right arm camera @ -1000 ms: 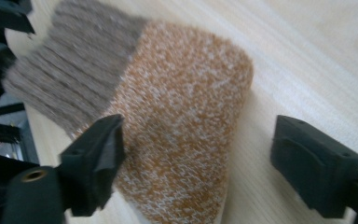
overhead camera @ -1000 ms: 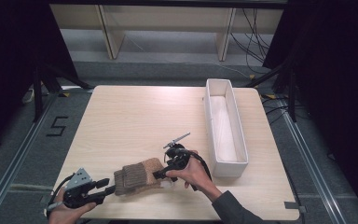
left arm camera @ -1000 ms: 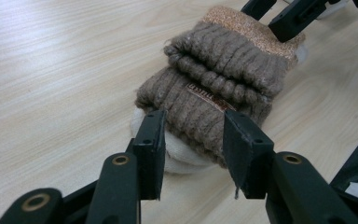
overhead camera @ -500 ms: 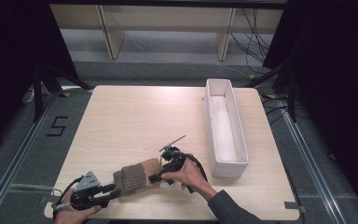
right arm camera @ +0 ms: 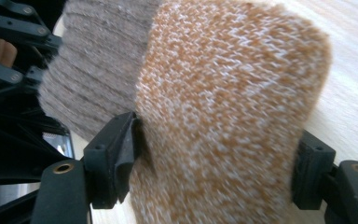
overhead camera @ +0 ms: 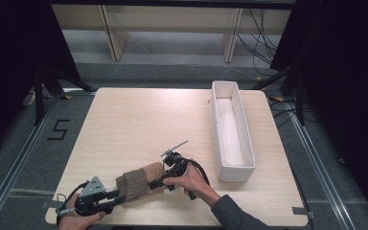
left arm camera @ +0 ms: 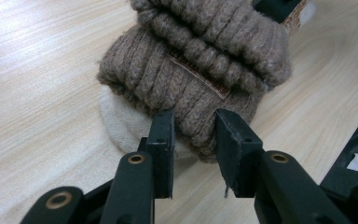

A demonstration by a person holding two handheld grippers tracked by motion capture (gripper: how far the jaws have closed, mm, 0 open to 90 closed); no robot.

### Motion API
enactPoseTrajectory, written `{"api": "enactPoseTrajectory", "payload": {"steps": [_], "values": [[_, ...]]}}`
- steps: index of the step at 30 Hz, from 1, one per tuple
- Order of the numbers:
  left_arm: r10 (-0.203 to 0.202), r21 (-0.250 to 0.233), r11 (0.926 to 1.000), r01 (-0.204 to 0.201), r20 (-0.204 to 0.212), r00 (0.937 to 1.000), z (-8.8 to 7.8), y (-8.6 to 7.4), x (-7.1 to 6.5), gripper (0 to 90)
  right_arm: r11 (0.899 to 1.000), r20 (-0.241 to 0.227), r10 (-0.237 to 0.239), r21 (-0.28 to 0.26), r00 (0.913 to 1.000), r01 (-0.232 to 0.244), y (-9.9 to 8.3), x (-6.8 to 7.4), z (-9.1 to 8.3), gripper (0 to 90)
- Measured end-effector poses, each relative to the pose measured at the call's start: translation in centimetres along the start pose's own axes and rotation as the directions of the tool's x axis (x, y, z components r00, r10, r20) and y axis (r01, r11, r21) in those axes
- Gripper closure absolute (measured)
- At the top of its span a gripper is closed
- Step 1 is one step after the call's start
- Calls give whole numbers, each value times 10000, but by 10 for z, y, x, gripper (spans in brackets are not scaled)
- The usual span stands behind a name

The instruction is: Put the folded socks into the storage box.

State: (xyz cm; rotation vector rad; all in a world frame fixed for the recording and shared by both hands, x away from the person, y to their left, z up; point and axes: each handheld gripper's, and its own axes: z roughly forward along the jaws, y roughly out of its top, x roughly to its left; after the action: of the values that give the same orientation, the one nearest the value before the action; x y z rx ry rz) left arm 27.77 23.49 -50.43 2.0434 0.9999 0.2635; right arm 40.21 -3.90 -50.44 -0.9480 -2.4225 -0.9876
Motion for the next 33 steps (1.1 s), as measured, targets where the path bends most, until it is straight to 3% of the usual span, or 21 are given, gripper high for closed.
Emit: {"api": "enactPoseTrajectory", "payload": {"steps": [9,12,16,20,22,23,24,25,27,29,33], "values": [[271,223,9994,-269,-66,9996,-1,1,1,689,9999,-354,136,27,9993,-135,3,0,5,362],[280,178,9995,-279,-48,9996,0,1,0,693,10000,-436,-56,-56,9990,53,3,-1,6,395],[317,129,9994,-316,-23,9995,1,1,0,695,9998,-642,83,-192,9979,-95,2,-2,4,515],[204,48,9998,-204,-47,9998,0,1,-1,694,9977,-270,-636,-238,9976,630,3,5,2,554],[355,74,9993,-354,-112,9993,-2,1,-1,693,9976,-187,-675,-164,9975,672,3,8,-1,565],[364,-28,9993,-364,-73,9993,-1,1,-1,690,9957,-143,-913,-176,9957,910,5,9,-3,568],[103,-289,9995,-104,-62,9999,-1,1,-2,685,9942,-116,-1066,-179,9942,1064,6,9,-5,571],[301,-205,9993,-304,-168,9994,-3,2,0,676,9945,-92,-1025,-202,9947,1023,7,11,-8,574],[81,-533,9985,-89,-149,9999,-5,2,-1,655,9926,-83,-1177,-304,9930,1174,11,10,-14,578],[-179,-1122,9935,190,103,9998,-10,4,-1,620,9929,-63,-1128,-391,9936,1125,16,12,-26,584],[-392,-1534,9873,406,123,9992,-15,4,3,608,9882,-17,-1440,-539,9896,1437,23,18,-40,589]]}}
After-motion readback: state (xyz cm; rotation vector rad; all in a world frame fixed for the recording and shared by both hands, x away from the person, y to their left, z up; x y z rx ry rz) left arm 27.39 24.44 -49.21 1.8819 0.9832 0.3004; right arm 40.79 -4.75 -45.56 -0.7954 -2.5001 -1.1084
